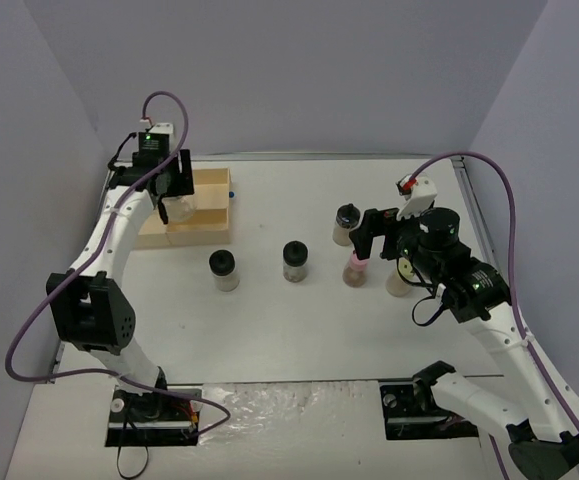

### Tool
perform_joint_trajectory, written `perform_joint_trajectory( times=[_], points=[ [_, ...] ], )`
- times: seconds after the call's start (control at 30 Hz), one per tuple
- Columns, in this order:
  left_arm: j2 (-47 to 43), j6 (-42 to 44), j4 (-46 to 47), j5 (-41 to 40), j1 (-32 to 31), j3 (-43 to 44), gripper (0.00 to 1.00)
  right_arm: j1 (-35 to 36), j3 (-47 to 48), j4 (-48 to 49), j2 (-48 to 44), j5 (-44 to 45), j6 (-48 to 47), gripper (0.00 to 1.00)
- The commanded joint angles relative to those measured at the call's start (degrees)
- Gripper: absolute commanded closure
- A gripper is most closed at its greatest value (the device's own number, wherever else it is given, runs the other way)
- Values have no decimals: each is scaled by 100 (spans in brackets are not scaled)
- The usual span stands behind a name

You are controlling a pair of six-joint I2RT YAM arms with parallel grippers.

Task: Organize the condiment bottles

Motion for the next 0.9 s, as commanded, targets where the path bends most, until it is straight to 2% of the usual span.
perform_joint_trajectory(
  times=[0.0,0.03,0.07,0.2,0.43,0.8,0.87],
  points=[
    [-618,128,718,221,733,-216,100,-27,180,493,44,-282,-125,0],
    [-687,239,855,272,1051,-345,100,-27,154,502,44,-291,-150,0],
    [-695,279,902,319,1054,-377,100,-27,146,517,36,-299,-151,0],
    [-526,414,1051,760,1770,-383,100,-27,115,520,34,-341,-177,0],
    [-115,977,1382,880,2011,-388,100,-29,57,563,62,-330,-179,0],
    [535,964,2105,1188,2068,-593,100,-27,22,613,199,-352,-157,0],
    [598,953,2148,1237,2070,-685,97,-27,14,607,211,-344,-147,0]
  ],
)
